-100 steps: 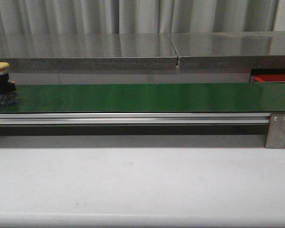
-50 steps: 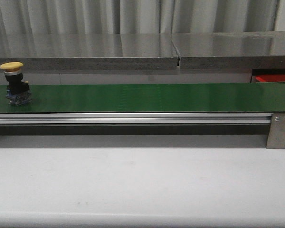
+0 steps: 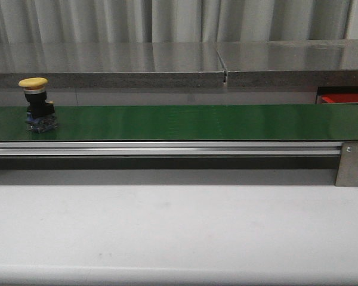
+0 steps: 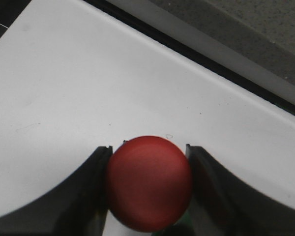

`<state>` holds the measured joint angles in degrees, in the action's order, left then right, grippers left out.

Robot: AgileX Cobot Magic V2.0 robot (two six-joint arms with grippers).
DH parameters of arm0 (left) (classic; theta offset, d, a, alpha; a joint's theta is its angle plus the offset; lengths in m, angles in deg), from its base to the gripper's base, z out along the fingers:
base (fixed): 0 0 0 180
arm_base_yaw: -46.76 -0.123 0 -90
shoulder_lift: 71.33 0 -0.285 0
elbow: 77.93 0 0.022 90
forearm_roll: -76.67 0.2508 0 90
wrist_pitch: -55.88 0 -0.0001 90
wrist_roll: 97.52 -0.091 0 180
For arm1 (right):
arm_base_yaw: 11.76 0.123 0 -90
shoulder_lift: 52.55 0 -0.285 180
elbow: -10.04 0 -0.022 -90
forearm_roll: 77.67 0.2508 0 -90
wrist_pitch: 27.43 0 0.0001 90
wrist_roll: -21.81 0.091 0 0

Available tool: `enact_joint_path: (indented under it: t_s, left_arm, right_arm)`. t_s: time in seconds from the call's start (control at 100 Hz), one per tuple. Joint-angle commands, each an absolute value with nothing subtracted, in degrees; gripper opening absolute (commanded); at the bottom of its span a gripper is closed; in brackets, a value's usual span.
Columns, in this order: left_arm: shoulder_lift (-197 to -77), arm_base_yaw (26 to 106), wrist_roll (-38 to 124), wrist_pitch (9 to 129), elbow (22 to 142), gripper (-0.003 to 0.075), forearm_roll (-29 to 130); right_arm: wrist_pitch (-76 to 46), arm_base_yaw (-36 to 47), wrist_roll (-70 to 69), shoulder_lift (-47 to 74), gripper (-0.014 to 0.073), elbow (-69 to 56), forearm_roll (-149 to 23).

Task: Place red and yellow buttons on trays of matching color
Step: 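Set the red button on the green belt and open the left gripper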

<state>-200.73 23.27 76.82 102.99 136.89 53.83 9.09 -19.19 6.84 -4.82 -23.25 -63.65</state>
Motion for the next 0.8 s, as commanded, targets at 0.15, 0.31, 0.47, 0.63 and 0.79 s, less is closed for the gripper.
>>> enact_joint_path:
  t_s: [0.15,0.31,0.47,0.63,0.79]
  left_arm:
    - [-188.1,25.8,75.5,97.8,129.0,0.0221,52.8]
    - [-183.5,27.1,75.5,95.9,122.6,0.0221,52.7]
    - [-180.8,27.3,75.5,94.4,116.0,0.0221,52.9]
    - [-178.9,28.5,74.2,90.5,109.6,0.0221,52.9]
    - [-178.8,30.1,74.1,86.7,105.0,0.0221,52.9]
  right_arm:
    - [5.1,-19.2,6.1,-5.0,-0.0108,-21.8,-63.6]
    - [5.1,-19.2,6.1,-5.0,-0.0108,-21.8,-63.6]
    - [5.1,-19.2,6.1,-5.0,-0.0108,-21.8,-63.6]
    - [5.1,-19.2,6.1,-5.0,-0.0108,-21.8,-63.6]
    - [5.1,-19.2,6.1,-5.0,-0.0108,-21.8,-63.6]
